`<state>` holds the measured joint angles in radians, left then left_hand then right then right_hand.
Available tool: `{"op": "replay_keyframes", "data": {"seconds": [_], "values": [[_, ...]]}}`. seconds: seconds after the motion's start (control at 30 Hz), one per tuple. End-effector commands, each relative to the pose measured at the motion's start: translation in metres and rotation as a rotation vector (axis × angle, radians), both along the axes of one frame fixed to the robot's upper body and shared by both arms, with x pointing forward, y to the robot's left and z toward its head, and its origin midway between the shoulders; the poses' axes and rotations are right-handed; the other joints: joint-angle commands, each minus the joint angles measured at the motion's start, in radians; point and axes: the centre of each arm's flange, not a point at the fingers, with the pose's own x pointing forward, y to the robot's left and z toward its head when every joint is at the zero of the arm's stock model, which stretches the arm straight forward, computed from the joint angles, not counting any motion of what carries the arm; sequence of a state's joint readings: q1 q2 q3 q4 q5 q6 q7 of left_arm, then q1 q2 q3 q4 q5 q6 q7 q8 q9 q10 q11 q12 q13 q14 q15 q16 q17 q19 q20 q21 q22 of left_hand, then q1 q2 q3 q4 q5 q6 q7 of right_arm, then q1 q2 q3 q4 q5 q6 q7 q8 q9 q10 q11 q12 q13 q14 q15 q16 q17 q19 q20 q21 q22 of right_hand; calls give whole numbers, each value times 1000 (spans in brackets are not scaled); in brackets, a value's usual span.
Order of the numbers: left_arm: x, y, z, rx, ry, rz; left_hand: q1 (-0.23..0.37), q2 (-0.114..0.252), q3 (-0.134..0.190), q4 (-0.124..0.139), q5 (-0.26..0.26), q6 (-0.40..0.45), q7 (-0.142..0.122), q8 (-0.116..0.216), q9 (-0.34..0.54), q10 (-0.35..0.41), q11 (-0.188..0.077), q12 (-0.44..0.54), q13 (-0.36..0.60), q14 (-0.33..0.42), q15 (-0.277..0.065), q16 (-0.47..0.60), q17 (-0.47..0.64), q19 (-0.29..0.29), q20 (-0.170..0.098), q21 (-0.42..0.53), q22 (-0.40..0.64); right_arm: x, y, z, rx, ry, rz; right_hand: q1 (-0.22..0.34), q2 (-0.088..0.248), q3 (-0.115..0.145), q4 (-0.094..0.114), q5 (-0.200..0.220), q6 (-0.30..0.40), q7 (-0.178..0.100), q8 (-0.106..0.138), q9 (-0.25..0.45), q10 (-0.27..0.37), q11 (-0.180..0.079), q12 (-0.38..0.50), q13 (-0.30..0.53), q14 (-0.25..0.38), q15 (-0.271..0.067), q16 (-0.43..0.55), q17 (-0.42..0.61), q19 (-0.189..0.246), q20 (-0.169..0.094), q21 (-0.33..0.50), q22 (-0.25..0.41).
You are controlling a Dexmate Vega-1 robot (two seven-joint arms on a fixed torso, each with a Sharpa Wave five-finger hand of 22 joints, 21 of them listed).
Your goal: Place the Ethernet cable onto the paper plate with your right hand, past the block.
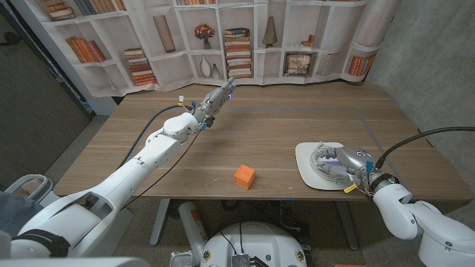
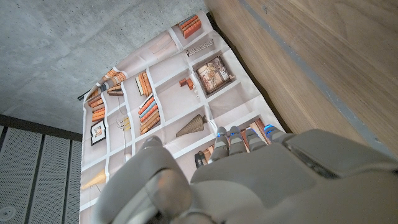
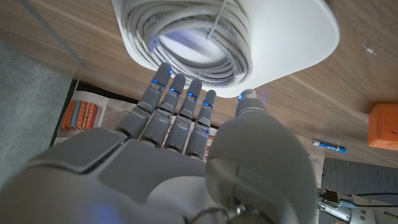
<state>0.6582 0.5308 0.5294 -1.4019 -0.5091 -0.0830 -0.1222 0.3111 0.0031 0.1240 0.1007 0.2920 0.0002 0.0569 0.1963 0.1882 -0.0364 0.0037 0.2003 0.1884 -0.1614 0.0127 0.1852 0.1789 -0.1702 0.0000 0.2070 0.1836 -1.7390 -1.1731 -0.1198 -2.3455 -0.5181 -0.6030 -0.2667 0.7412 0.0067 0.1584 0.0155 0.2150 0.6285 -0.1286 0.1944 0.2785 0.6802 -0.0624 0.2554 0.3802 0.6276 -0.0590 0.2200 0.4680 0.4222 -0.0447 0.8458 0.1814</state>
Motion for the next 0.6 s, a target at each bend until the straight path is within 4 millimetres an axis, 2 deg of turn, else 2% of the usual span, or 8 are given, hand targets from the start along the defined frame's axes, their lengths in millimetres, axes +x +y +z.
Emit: {"op": "replay_keyframes", "data": {"seconds": [0.03,0.4,0.6], "values": [[0,2,-1,-3,-3,1,2,6,-4,0,-1,3,0,4,2,-1,-3,6,2,1,-3,3,4,-95,6,0,3,-2,1,17,-16,-48,14,-2,3,6,4,8,3,12,8,-1,10,2,5,0,10,-81,5,1,13,-112,-6,2],[0,5,-3,-8,2,2,3,7,-5,-1,-1,3,1,4,2,-2,-3,6,2,0,-2,3,4,-95,6,0,3,-3,2,37,-28,-96,35,-2,4,8,3,9,9,15,12,-5,16,-2,8,-1,16,-83,8,-3,18,-114,-9,2],[0,6,-2,-4,3,2,4,8,-7,-1,-1,3,2,4,2,-2,-5,6,2,0,-2,2,4,-95,7,0,3,2,4,46,-34,-117,52,-2,6,9,2,10,8,18,12,-6,17,5,9,-2,13,-82,6,-4,15,-114,-11,2]]}}
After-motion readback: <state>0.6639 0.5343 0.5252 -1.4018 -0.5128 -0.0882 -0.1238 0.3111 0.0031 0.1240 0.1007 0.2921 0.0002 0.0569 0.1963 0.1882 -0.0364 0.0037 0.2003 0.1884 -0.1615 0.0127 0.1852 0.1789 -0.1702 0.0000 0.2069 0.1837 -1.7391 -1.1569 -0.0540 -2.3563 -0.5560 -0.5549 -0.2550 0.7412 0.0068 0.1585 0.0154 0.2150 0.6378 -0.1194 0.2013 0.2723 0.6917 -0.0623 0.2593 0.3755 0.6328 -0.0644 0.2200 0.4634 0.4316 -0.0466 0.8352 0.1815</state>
